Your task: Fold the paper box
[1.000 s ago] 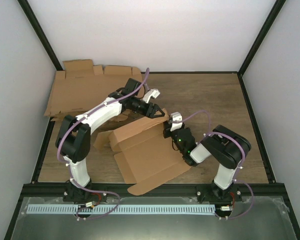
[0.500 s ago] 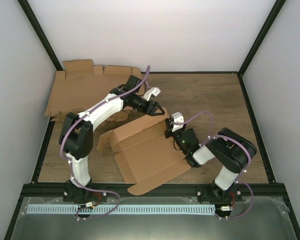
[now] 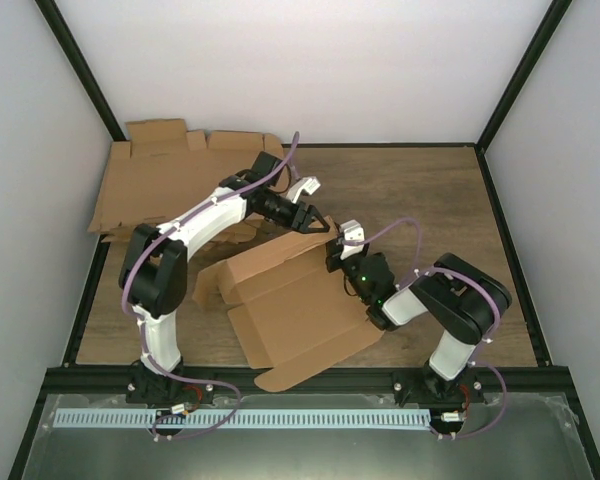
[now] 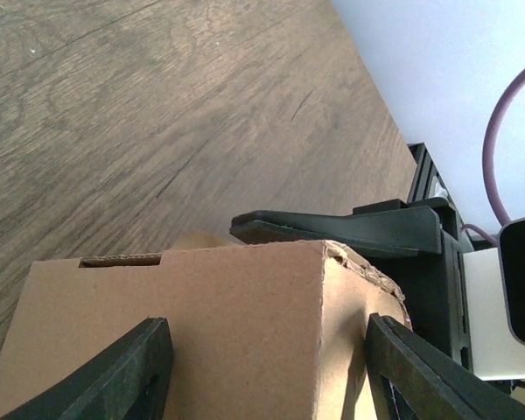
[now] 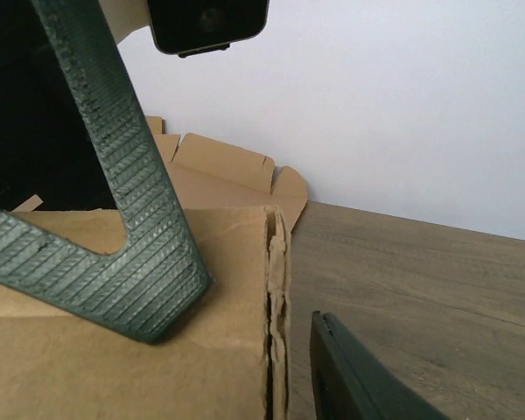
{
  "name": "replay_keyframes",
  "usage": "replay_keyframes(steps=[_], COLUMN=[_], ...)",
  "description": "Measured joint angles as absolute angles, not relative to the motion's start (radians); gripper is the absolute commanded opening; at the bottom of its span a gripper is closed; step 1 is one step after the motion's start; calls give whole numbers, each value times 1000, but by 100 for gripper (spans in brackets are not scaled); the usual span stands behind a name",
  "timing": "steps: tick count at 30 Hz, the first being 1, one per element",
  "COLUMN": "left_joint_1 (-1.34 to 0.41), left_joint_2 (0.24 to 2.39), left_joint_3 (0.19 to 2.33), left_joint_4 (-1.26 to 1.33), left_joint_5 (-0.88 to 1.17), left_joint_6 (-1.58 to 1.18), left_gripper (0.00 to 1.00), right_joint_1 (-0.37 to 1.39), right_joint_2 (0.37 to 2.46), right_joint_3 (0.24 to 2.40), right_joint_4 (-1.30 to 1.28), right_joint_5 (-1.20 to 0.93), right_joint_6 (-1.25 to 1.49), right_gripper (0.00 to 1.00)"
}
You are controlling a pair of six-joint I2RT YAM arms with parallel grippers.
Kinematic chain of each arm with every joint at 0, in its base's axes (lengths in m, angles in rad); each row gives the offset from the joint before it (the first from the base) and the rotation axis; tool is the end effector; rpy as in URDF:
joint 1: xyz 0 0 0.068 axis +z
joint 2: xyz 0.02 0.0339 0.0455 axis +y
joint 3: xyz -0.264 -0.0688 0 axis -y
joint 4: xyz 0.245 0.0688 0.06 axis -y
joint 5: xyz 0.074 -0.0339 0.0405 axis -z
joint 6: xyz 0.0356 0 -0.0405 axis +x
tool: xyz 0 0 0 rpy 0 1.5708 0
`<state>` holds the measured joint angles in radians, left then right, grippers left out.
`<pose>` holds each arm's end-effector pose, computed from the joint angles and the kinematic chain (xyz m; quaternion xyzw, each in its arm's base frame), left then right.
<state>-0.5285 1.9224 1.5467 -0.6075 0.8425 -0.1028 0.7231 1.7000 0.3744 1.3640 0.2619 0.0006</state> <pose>0.3450 -0.2322 0.2460 0.3003 0.8287 -0.4541 0.1297 0.2160 0.1784 0.1564 -0.1550 0.6763 0.1682 0.7002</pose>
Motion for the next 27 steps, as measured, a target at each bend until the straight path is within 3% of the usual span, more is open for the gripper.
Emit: replay_keyframes(steps=[4,5,20,23,27], left_joint_1=[-528,-528,-523,-522,-522], left_joint_2=[1924,1924,1922,1917,1906], left_joint_3=[1546,1546,1534,1529,1516], left_joint_4=[-611,-613,-601,-593,-587], left_joint_5=[852,854,852,838,824], left_joint_6=[-101,-101,-136,-139,-142], left_gripper=[62,62,70,70,70], right_joint_1=[723,723,723,723,723], right_joint_2=[1707,1708,1728,1744,1771], right_joint_3=[384,386,403,417,437], right_joint_4=[1353,1351,1354,1355,1355], right_joint_5=[257,255,263,266,265], right_joint_6=[-9,-5,-11,-8,2], right_gripper=[1,1,4,8,23])
